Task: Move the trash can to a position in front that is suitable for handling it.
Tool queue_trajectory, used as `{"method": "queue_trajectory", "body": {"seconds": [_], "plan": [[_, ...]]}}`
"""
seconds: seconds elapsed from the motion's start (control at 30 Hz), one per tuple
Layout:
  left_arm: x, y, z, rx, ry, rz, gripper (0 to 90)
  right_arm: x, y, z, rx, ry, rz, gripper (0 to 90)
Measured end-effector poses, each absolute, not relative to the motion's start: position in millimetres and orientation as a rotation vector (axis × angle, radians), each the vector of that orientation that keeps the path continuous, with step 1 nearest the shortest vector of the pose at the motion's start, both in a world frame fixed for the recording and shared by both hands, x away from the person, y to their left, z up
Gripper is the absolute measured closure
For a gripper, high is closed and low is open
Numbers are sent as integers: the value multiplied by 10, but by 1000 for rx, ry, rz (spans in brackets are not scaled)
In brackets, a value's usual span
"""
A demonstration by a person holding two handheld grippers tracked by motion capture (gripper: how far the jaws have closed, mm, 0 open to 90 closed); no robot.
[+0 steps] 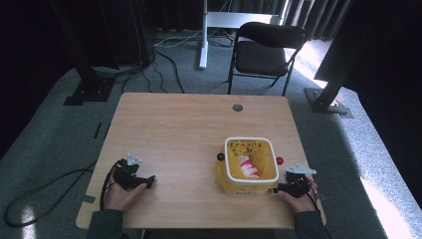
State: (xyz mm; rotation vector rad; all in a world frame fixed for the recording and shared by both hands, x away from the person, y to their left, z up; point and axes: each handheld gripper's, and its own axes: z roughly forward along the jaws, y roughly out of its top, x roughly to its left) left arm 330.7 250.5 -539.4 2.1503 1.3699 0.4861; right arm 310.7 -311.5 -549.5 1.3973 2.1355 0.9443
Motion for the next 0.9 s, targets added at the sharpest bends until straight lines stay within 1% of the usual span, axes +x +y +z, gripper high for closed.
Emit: {"method": "queue_trajectory", "body": {"seconds": [0.13,0.37,0.9], "plan": [[3304,2505,-5399,2145,1369,491,2,3094,-3144,-5472,1427,2138,959,172],[3300,2503,-5402,2139,1371,495,2,3035,-3125,-5396,1406,2145,992,173],[3297,2501,-5404,2134,1374,499,2,3063,-3005,-5376,1390,2178,1029,186]]}}
